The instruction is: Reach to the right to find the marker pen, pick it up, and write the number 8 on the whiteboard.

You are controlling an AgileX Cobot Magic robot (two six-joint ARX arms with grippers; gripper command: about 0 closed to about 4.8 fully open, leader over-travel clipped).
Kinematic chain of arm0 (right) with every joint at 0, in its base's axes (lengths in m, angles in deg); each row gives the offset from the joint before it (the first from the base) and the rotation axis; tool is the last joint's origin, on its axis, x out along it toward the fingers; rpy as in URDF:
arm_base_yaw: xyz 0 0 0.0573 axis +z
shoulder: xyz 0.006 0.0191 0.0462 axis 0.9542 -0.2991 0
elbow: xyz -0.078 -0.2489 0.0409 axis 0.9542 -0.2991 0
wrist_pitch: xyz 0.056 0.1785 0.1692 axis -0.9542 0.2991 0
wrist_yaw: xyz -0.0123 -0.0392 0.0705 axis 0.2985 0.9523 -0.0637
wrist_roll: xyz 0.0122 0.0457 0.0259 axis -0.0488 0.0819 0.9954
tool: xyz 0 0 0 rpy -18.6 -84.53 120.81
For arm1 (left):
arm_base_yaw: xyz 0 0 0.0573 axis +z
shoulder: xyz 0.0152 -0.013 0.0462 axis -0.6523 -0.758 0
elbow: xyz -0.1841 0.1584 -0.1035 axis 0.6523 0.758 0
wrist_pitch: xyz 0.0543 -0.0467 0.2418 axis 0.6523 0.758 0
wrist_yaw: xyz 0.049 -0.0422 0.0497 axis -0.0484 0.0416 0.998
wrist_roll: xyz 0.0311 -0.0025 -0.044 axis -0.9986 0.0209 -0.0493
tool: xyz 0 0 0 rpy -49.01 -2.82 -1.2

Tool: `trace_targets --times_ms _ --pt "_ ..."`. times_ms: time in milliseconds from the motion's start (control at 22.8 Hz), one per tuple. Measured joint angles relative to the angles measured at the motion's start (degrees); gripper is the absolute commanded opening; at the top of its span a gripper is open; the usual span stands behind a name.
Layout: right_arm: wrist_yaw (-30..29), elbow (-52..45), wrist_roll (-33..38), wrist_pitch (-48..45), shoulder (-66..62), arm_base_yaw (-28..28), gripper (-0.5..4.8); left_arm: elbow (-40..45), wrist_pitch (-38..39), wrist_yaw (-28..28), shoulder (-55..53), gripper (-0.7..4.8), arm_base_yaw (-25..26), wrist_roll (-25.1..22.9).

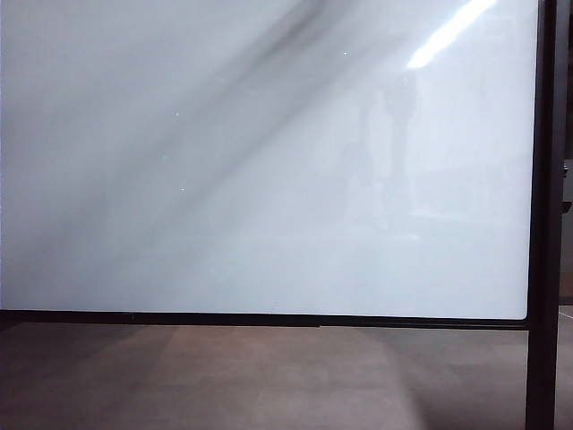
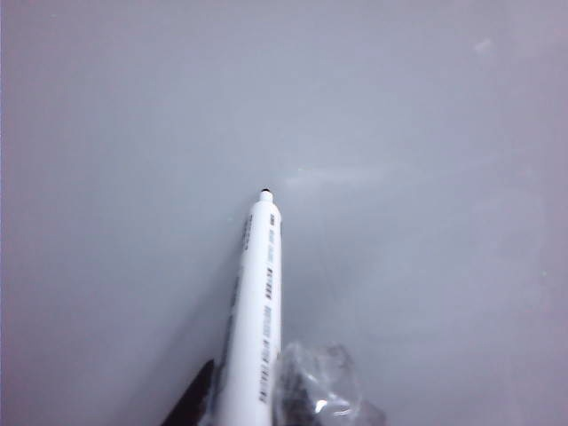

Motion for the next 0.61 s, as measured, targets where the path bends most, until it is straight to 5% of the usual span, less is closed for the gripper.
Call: trace_targets --times_ms 614 --pt "0.4 -5.0 0.0 2.2 -1.3 0.2 -0.05 0.0 0.0 0.0 0.0 -0.05 0.0 0.0"
